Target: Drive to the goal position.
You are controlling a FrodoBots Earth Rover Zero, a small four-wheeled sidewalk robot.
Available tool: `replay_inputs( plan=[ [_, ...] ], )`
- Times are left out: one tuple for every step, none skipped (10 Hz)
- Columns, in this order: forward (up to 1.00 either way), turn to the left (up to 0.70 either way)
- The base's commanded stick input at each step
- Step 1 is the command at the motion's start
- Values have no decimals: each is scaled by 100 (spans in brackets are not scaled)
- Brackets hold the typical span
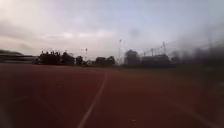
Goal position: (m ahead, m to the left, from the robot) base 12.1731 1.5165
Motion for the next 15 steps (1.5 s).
replay_inputs(
  plan=[
    [70, 0],
    [70, 0],
    [70, 0],
    [70, 0],
    [70, 0],
    [70, 0],
    [70, 0],
    [70, 0],
    [70, 0],
    [70, 0],
    [70, 0],
    [70, 0],
    [70, 0],
    [70, -24],
    [70, -35]
  ],
)
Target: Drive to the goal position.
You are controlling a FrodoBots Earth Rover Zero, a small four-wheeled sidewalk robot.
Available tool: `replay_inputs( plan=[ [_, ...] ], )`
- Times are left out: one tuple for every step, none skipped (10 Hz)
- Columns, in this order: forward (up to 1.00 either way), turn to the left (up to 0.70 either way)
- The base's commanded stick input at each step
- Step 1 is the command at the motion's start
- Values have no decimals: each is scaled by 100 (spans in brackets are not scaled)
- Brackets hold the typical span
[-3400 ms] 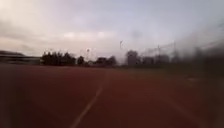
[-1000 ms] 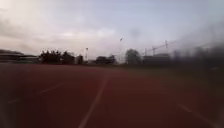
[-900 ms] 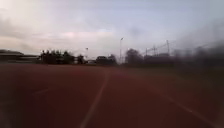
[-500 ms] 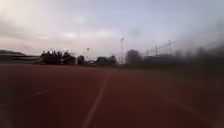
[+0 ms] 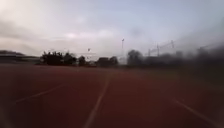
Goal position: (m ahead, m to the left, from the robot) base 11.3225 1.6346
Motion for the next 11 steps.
replay_inputs(
  plan=[
    [70, -35],
    [70, -7],
    [70, 0],
    [70, 0],
    [70, 0],
    [70, 0],
    [70, 0],
    [70, 0],
    [70, 0],
    [70, 0],
    [70, 0]
  ],
)
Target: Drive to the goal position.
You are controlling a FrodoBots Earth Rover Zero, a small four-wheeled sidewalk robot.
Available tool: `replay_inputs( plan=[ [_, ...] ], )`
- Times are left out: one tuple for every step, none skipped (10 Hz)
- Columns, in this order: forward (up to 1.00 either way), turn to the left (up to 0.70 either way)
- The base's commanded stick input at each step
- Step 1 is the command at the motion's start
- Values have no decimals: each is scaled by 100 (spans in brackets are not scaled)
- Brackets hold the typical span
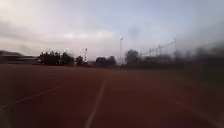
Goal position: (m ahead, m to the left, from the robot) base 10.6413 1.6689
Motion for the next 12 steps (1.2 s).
replay_inputs(
  plan=[
    [70, 0],
    [70, -27],
    [70, -35],
    [70, -31],
    [70, 0],
    [70, 0],
    [70, 0],
    [70, 0],
    [70, 0],
    [70, 0],
    [70, 0],
    [70, 0]
  ],
)
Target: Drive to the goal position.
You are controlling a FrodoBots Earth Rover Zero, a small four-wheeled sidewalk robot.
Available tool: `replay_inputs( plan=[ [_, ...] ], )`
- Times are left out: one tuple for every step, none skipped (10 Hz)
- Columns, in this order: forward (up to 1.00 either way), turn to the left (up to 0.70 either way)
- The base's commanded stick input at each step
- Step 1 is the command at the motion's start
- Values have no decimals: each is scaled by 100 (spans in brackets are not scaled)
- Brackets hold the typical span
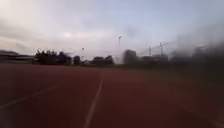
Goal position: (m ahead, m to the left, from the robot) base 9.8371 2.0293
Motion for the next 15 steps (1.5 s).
replay_inputs(
  plan=[
    [70, 0],
    [70, 0],
    [70, 0],
    [70, 0],
    [70, 0],
    [70, 0],
    [70, 0],
    [70, 0],
    [70, 0],
    [70, 0],
    [70, 0],
    [70, 0],
    [70, 0],
    [70, 0],
    [70, 0]
  ],
)
